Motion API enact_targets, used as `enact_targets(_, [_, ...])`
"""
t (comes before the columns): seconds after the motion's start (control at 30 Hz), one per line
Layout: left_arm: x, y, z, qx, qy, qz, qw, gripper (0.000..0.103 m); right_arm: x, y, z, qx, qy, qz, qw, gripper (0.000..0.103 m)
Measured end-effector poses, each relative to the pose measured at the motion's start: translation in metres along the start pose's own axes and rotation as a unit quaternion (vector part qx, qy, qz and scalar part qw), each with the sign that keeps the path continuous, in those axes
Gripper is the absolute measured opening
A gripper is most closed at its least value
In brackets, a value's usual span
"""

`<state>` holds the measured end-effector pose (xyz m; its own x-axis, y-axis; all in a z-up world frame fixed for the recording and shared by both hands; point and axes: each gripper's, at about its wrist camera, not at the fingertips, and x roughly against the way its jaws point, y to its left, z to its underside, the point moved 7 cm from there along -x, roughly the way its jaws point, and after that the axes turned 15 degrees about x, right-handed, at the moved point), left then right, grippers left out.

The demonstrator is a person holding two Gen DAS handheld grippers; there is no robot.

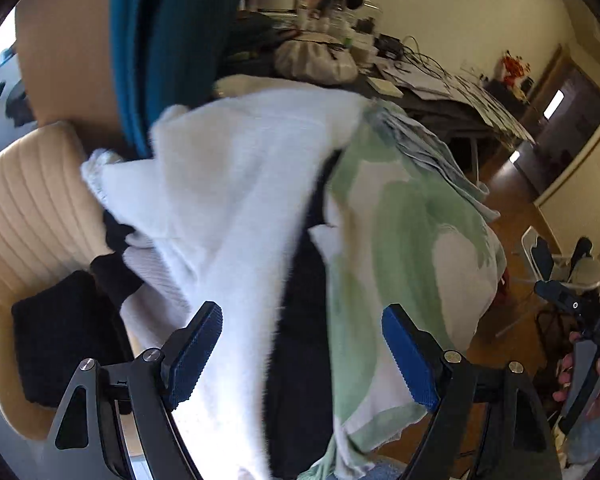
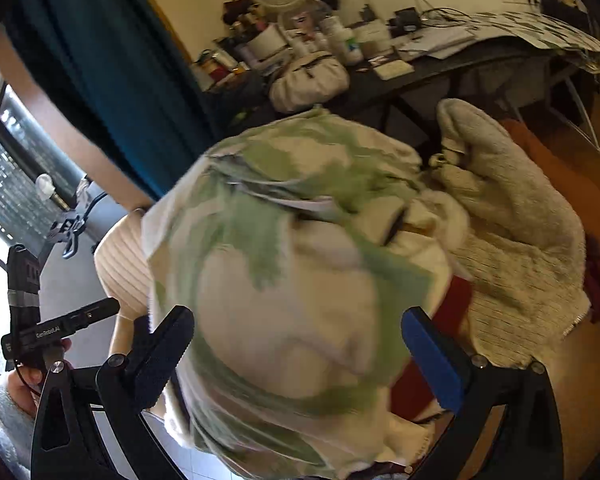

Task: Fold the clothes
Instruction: 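Move both open grippers away toward the pile of clothes, then reach both grippers into the pile toward the green-patterned garment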

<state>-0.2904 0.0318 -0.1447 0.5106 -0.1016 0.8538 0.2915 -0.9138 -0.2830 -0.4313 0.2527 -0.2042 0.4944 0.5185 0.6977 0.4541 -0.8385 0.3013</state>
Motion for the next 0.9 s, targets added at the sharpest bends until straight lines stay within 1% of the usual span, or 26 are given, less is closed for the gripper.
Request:
enact_targets(0.07, [-0.025, -0.019, 0.002, -0.004, 0.017, -0.007, 0.9998, 0.083, 0.021, -0.027, 0.008, -0.008, 0.007, 0.013, 1.0, 0.103])
enact_targets(0.13, [-0.047, -0.026, 0.002, 0.007, 0.03, -0.016, 0.9994, 0.083, 0.042, -0.054, 0.016, -0.017, 0.014, 0.027, 0.999, 0.103])
enact_targets(0.2, [-0.067, -0.032, 0.003, 0.019, 0.041, -0.025, 0.9987, 0.083, 0.053, -0.063, 0.018, -0.031, 0.003, 0.032, 0.999, 0.103])
enact_targets(0.27, [-0.076, -0.027, 0.006, 0.024, 0.045, -0.036, 0.9981, 0.088, 0.06, -0.064, 0.021, -0.051, -0.008, 0.029, 0.998, 0.103])
enact_targets(0.3, [-0.08, -0.023, 0.006, 0.028, 0.045, -0.043, 0.9977, 0.101, 0.062, -0.062, 0.024, -0.062, -0.009, 0.025, 0.998, 0.103])
enact_targets(0.33, [-0.085, -0.018, 0.006, 0.039, 0.047, -0.043, 0.9972, 0.103, 0.062, -0.062, 0.025, -0.067, -0.01, 0.021, 0.997, 0.103])
enact_targets(0.4, [-0.093, -0.008, 0.007, 0.083, 0.068, -0.009, 0.9942, 0.103, 0.067, -0.062, 0.031, -0.071, -0.018, 0.014, 0.997, 0.103])
enact_targets(0.47, [-0.097, 0.0, 0.007, 0.108, 0.085, 0.019, 0.9903, 0.103, 0.067, -0.059, 0.036, -0.067, -0.016, 0.021, 0.997, 0.103])
enact_targets(0.53, [-0.1, 0.006, 0.007, 0.119, 0.097, 0.037, 0.9875, 0.103, 0.061, -0.054, 0.041, -0.069, -0.006, 0.026, 0.997, 0.103])
enact_targets(0.63, [-0.102, 0.007, 0.005, 0.111, 0.097, 0.036, 0.9885, 0.103, 0.046, -0.04, 0.042, -0.071, 0.01, 0.028, 0.997, 0.103])
enact_targets(0.73, [-0.104, 0.008, 0.002, 0.112, 0.092, 0.031, 0.989, 0.103, 0.022, -0.02, 0.029, -0.033, 0.024, 0.041, 0.998, 0.103])
enact_targets(0.9, [-0.106, 0.01, -0.002, 0.114, 0.082, 0.027, 0.9897, 0.103, -0.018, 0.018, -0.005, 0.035, 0.021, 0.047, 0.998, 0.103])
